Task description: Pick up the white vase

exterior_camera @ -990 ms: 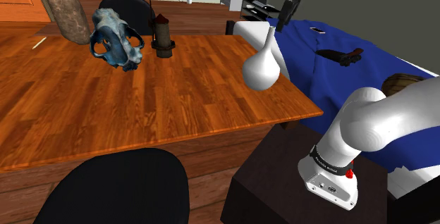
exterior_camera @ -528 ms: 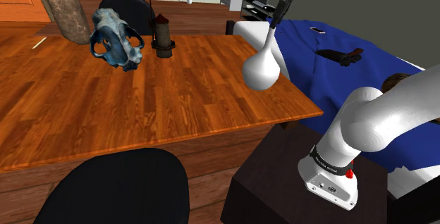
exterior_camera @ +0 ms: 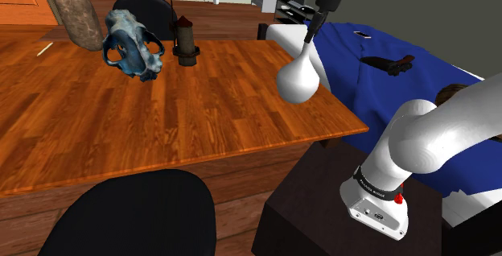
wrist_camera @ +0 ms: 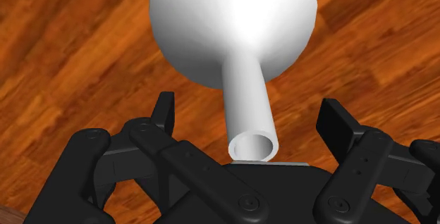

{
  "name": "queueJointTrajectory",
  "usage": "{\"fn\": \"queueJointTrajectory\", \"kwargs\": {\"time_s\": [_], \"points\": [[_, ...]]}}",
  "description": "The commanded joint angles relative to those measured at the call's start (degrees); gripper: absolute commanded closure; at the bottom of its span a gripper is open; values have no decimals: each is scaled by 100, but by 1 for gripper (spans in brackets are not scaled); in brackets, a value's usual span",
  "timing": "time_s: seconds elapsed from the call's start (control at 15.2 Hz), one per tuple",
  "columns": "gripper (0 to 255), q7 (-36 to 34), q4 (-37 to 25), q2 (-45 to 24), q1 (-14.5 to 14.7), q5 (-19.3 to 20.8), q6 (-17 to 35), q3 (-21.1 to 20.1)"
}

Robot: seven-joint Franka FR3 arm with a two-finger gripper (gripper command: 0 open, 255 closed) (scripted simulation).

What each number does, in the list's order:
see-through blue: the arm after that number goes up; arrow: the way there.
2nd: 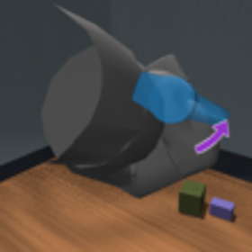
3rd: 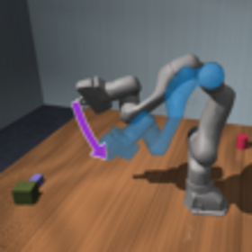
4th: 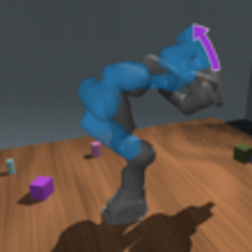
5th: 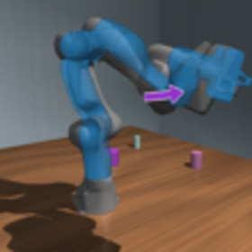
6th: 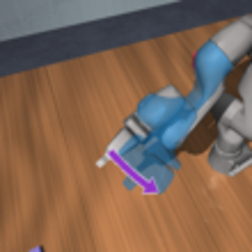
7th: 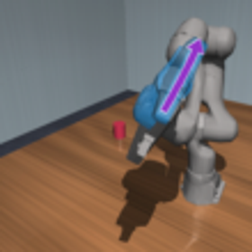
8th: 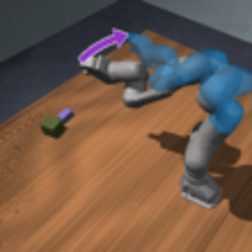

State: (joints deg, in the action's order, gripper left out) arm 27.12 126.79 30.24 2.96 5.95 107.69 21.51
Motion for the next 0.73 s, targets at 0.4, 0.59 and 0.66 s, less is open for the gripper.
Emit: {"fn": "queueJointTrajectory", "kwargs": {"time_s": [0.4,0.59,0.66], "points": [[255,-1,23,4,-1,2,22,1],[255,0,27,10,-3,4,21,0],[255,-3,-53,5,2,-3,-55,-8]]}}
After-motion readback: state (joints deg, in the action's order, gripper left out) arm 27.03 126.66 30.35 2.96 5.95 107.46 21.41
